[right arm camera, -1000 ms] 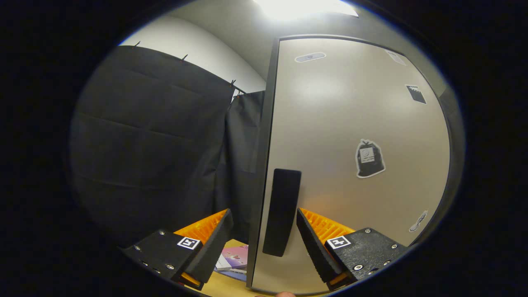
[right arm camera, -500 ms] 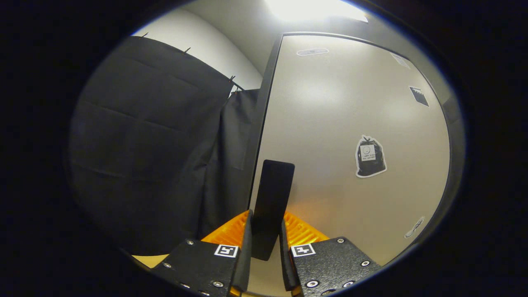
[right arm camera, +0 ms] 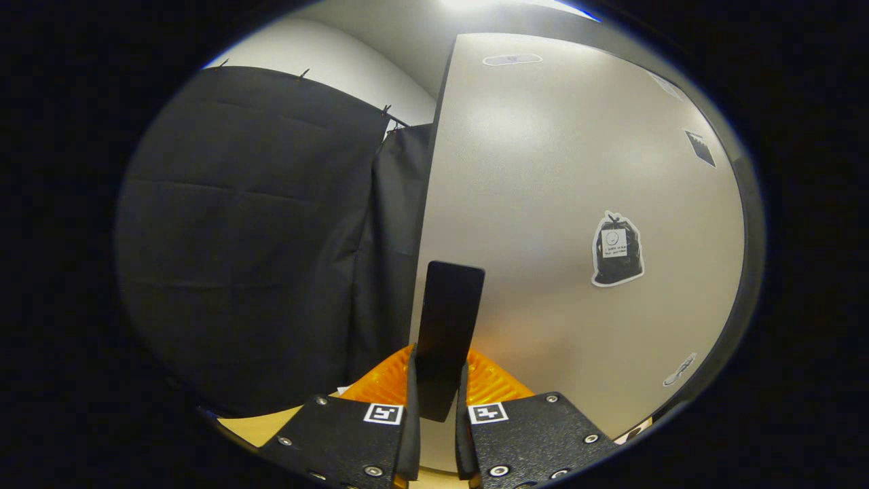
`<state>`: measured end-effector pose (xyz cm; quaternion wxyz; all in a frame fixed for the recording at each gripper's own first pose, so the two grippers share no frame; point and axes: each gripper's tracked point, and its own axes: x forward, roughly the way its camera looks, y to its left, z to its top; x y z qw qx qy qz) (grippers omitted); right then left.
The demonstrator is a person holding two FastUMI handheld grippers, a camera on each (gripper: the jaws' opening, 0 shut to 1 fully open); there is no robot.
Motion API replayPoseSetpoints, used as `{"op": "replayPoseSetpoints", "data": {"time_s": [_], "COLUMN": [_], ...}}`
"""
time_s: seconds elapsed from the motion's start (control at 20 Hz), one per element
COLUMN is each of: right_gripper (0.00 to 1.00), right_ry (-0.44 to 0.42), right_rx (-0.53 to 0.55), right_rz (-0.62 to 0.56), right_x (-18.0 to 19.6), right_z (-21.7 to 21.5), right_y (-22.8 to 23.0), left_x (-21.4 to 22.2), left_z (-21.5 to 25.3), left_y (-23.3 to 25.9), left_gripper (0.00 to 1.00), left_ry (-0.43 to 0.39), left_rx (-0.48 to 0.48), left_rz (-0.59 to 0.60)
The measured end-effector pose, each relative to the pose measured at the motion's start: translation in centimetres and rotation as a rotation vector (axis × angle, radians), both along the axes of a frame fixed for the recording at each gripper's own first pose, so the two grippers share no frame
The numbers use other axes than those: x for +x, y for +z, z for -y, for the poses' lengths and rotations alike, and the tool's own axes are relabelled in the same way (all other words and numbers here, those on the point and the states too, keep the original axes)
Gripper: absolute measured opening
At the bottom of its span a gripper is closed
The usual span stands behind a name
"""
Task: Open the cabinet door with the right hand, grasp the bottle in the cabinet with the left hand and place it on the coaster, then close the cabinet door with the right hand.
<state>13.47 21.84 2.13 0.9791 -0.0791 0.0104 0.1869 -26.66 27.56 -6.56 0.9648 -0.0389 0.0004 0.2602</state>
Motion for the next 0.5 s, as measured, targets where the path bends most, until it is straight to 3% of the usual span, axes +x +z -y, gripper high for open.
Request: {"op": "replayPoseSetpoints", "data": {"time_s": [0.1,0.5], "right_gripper": [0.17,0.18], "right_ry": [0.024,0.149], "right_rx": [-0.003,0.01], "right_rz": [-0.011,-0.039], "right_x": [-0.4,-2.7], "right_z": [0.2,1.5], "right_y": [0.0,-0.4], "left_x": [0.7,4.9], "left_z": [0.1,1.5], "left_y": [-0.2,-1.1], "left_gripper": [0.89,0.89], "left_ry": [-0.034,-0.187], "left_rx": [-0.006,0.006], "left_rz": [0.012,-0.007]}}
